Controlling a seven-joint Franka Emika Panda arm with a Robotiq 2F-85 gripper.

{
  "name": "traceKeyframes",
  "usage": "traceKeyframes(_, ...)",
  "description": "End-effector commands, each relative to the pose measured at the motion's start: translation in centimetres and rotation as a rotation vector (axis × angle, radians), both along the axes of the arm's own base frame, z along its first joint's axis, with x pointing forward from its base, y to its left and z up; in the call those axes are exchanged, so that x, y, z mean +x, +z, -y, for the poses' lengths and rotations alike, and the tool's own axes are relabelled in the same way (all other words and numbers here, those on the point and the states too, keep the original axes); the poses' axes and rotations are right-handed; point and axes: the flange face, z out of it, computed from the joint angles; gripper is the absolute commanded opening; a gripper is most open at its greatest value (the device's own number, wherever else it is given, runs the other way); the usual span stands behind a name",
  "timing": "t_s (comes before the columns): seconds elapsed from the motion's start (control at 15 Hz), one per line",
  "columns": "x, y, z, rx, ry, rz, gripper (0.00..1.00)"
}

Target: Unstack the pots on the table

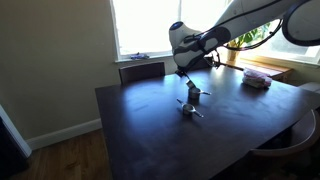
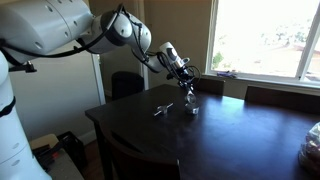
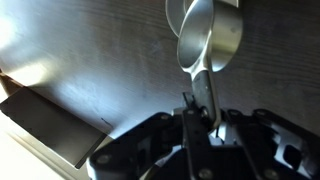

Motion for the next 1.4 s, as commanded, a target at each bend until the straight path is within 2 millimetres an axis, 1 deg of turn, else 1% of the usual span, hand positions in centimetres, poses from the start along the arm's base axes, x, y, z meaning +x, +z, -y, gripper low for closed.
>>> traceKeyframes(0.0,-1.2,2.8,-1.3,-0.015,0.037,-0.015,0.06)
traceKeyframes(0.2,-1.4,3.9,-2.9,-0.015,0.065,-0.008,0.07)
traceKeyframes(0.33,-1.5,3.7,-4.3,-0.009,0.087,-0.012,0.07)
traceKeyframes(0.47,-1.8,2.5,-5.4,-0.017,0.09,-0.028,0.07)
traceKeyframes(0.53,-2.1,1.4,-5.7,-0.036,0.086,-0.048,0.07)
traceKeyframes(0.6,-2.4,0.7,-5.9,-0.047,0.087,-0.063,0.07)
traceKeyframes(0.73,-3.3,-0.7,-6.0,-0.082,0.089,-0.103,0.07)
traceKeyframes(0.93,-5.2,-1.7,-5.1,-0.121,0.105,-0.157,0.07)
traceKeyframes(1.33,-8.8,-4.3,-3.3,-0.13,0.13,-0.234,0.07)
